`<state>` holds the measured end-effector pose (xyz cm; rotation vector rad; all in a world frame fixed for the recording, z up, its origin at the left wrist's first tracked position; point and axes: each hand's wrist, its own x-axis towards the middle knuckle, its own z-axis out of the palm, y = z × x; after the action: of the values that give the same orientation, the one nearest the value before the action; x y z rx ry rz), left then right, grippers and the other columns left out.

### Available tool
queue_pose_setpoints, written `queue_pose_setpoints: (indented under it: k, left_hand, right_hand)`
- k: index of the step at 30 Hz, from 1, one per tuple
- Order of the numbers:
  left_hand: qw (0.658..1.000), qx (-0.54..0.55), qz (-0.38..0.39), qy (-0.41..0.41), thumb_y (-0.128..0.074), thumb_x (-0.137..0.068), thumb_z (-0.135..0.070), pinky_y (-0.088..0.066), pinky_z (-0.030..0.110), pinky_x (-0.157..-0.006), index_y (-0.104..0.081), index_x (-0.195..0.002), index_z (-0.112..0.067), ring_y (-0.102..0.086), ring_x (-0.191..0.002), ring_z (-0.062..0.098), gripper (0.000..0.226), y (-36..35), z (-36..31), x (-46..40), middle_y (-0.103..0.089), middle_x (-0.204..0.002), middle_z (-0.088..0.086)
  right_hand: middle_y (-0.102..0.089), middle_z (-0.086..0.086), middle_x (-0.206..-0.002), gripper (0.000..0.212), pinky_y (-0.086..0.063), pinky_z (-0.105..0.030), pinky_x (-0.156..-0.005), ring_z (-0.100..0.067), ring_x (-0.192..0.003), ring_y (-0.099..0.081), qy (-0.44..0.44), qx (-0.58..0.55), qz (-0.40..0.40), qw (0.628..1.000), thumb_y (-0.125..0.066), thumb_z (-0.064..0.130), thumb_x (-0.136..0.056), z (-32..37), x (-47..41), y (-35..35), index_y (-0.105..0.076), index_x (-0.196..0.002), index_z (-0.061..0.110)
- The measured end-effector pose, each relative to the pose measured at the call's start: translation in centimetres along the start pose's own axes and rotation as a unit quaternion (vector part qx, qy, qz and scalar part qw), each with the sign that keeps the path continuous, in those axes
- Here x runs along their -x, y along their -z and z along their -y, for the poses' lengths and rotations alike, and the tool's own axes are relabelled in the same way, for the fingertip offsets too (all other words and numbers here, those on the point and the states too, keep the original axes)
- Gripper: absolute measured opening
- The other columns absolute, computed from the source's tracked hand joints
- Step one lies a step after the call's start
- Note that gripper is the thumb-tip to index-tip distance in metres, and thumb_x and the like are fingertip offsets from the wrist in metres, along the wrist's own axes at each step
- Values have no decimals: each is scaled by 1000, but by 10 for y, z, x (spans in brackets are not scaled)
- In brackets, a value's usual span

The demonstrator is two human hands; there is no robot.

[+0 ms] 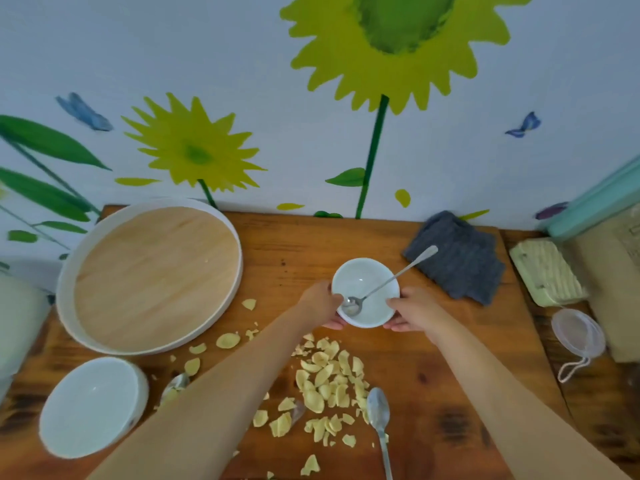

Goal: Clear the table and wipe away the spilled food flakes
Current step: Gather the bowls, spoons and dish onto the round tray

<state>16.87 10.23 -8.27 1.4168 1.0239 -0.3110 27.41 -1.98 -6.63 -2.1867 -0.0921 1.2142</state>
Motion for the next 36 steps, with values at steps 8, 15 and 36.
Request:
queue_pose_setpoints:
  k: [8, 15, 36]
  left_hand:
    - [990, 49, -132, -29, -37, -97, -9, -49, 19, -38, -39, -130, -3, -58, -37, 7, 34, 146, 4, 32, -55, -73, 8]
    - [970, 80, -227, -31, -36, -97, -8, -53, 19, -41, -44, -130, -4, -63, -46, 11, 34, 262, 40, 37, -61, -85, 14]
    - [947, 186, -262, 20, -41, -94, -17, -51, 39, -80, -45, -131, -20, -60, -83, 27, 38, 319, 60, -9, -61, -96, 11]
  right_hand:
    - [-63, -19, -97, 28, -52, -22, -58, -18, -65, -62, 130, 9, 58, 990, -45, 13, -97, 107, 3, -105, -51, -119, -4]
    - [-61, -22, -88, 25, -55, -32, -64, -17, -51, -61, 180, 37, 122, 975, -47, 9, -92, 184, -15, -216, -52, -112, -5]
    - [-55, 1, -74, 24, -44, -33, -67, -18, -74, -53, 264, 65, 147, 951, -53, 12, -86, 211, -40, -268, -57, -110, 14]
